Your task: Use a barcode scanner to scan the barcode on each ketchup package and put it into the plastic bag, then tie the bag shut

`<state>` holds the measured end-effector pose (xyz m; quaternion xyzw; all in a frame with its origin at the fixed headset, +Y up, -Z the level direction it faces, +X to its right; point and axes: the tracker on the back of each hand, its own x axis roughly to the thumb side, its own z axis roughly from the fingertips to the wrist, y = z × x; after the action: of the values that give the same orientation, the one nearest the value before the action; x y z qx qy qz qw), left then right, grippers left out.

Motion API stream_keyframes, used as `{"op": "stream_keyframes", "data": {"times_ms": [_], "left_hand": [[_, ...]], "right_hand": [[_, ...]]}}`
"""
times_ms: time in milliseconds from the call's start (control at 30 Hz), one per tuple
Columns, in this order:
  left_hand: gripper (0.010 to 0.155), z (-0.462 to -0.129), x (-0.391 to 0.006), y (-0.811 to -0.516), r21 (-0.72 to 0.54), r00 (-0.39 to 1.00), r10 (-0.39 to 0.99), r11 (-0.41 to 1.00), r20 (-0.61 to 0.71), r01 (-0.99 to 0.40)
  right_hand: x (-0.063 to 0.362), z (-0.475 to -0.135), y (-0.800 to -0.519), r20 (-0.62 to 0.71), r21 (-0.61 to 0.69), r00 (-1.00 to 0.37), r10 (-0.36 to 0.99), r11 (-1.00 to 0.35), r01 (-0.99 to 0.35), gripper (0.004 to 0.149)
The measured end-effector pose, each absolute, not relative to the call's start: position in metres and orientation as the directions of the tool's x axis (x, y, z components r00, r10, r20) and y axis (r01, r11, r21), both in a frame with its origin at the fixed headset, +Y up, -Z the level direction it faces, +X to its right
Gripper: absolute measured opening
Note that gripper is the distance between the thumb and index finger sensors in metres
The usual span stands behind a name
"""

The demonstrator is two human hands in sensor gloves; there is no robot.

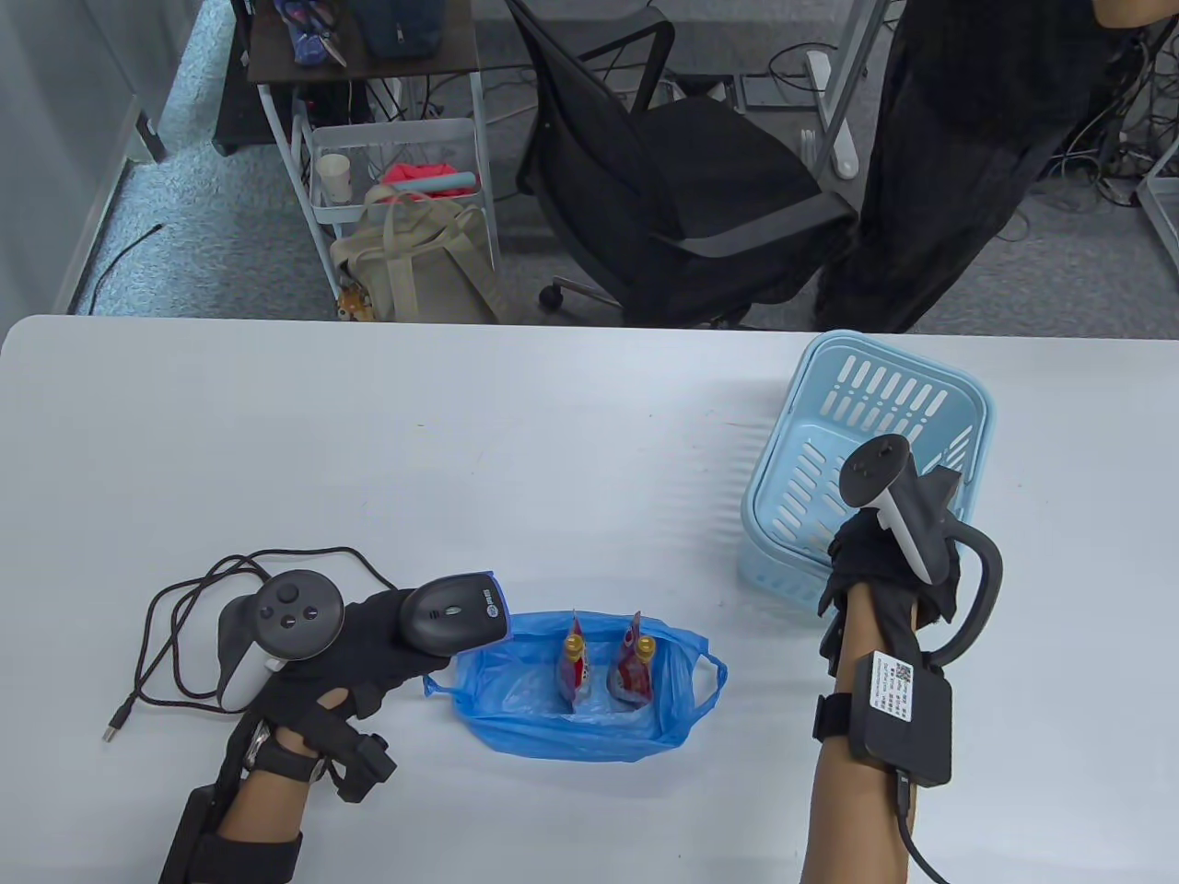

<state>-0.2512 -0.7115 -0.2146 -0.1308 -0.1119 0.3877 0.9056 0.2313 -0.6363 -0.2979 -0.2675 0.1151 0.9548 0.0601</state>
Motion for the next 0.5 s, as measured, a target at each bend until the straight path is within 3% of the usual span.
{"op": "stream_keyframes", "data": {"times_ms": [500], "left_hand": [[0.051,-0.2153,-0.2512,-0.7122,-0.328,0.679,0.729,0.665,0.088,-0.671]], "right_hand": [[0.2350,-0.3054,-0.6453,-0.542,0.240,-0.840,0.036,-0.951,-0.196,0.045]]}}
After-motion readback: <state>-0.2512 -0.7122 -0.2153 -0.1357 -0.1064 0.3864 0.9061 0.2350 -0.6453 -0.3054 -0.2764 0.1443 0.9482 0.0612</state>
